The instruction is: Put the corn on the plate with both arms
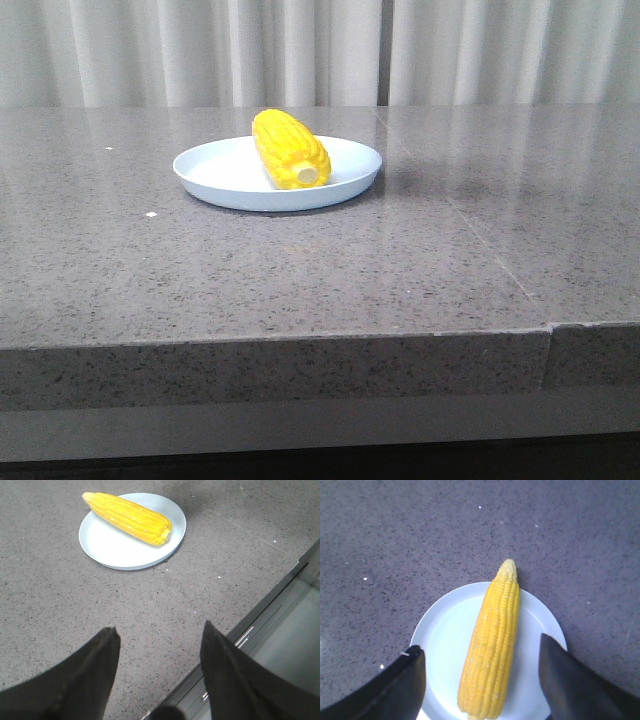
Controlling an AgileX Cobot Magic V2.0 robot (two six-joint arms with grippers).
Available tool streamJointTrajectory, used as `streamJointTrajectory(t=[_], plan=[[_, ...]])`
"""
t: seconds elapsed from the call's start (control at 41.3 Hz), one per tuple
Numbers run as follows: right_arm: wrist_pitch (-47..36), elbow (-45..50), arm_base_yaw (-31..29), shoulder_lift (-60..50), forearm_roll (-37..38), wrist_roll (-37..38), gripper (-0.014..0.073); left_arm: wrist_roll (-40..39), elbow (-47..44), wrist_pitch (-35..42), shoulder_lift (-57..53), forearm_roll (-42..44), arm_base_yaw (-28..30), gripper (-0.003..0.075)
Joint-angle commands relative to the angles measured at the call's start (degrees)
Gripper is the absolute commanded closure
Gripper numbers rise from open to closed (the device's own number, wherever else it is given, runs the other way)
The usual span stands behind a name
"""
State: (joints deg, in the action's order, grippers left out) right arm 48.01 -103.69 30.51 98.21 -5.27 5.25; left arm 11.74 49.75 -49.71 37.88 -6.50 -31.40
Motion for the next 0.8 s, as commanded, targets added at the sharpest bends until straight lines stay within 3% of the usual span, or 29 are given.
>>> streamJointTrajectory(t=[0.0,0.775], plan=[[-2.5,2.8,0.0,-8.5,0.5,-3.2,0.0085,-0.6,1.6,3.5,0.0,-0.4,-0.3,0.0352],[-3.9,46.8,0.0,-54.2,5.8,-5.8,0.0085,-0.6,1.6,3.5,0.0,-0.4,-0.3,0.0352]])
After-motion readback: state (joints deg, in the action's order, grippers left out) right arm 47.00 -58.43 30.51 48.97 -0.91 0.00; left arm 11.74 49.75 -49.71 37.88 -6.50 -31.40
